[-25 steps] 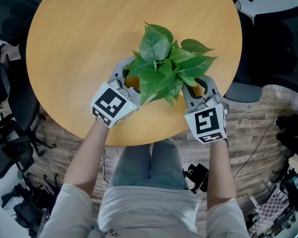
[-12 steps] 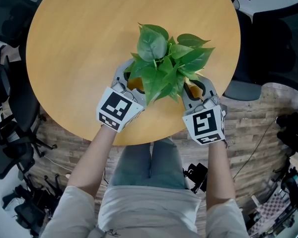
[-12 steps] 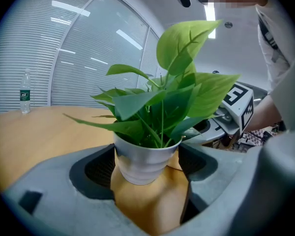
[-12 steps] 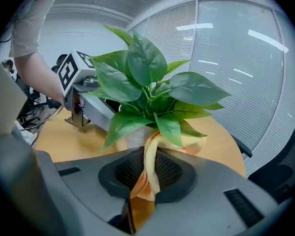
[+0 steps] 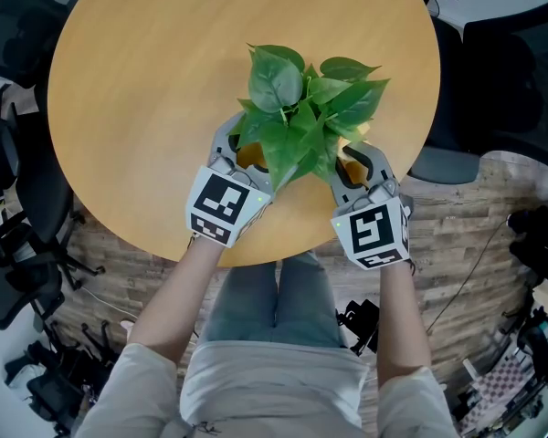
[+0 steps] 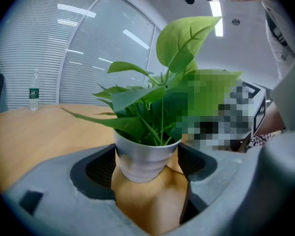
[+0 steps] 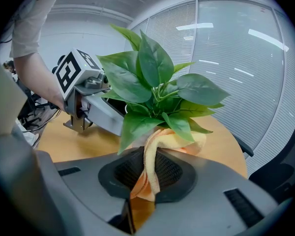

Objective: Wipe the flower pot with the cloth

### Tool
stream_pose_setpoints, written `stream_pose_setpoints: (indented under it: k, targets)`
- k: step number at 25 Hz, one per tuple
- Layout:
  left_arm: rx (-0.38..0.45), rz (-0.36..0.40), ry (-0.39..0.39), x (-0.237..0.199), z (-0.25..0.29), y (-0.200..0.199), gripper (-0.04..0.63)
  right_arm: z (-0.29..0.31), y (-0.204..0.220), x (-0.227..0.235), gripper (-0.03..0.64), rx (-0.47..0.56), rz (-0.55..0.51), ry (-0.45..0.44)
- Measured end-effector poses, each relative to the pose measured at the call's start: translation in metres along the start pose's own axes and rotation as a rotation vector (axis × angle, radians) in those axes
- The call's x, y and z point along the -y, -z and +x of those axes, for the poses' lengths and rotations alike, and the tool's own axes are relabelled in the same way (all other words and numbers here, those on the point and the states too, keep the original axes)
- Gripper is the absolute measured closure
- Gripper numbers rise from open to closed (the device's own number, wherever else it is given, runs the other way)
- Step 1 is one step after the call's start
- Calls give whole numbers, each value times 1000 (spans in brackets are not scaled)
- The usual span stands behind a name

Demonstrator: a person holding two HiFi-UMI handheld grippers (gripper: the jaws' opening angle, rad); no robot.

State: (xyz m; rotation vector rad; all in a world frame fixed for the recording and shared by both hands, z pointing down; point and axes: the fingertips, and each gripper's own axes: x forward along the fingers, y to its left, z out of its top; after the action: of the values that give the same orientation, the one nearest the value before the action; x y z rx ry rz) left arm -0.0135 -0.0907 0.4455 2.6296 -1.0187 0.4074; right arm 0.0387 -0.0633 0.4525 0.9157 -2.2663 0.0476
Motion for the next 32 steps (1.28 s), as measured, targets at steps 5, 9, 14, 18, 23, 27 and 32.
stream_pose_setpoints:
  k: [5,9,14,18,23,27,32]
  targets:
    - [1,-21,-42,3,3,-1,195,-3,1,-2,560,4,4,-4]
    - [1,-48,-82,1,2,0,195,-3,0,-6,560,6,1,-5]
    - [-6,-87,-143,3,2,1,196,-3,-1,-7,560,10,2,-7]
    - [5,-119,-177,3,2,0,196,-2,-2,-9,560,10,7,-8]
    - [11,-141,-216,4,0,-1,198,-2,-2,-12,560,7,19,-8]
    - [1,-119,-205,4,0,1,196,-1,-1,-11,560,3,23,-12]
    - [-9,-103,-80,8,-5,2,193,-2,2,-8,560,1,24,-15]
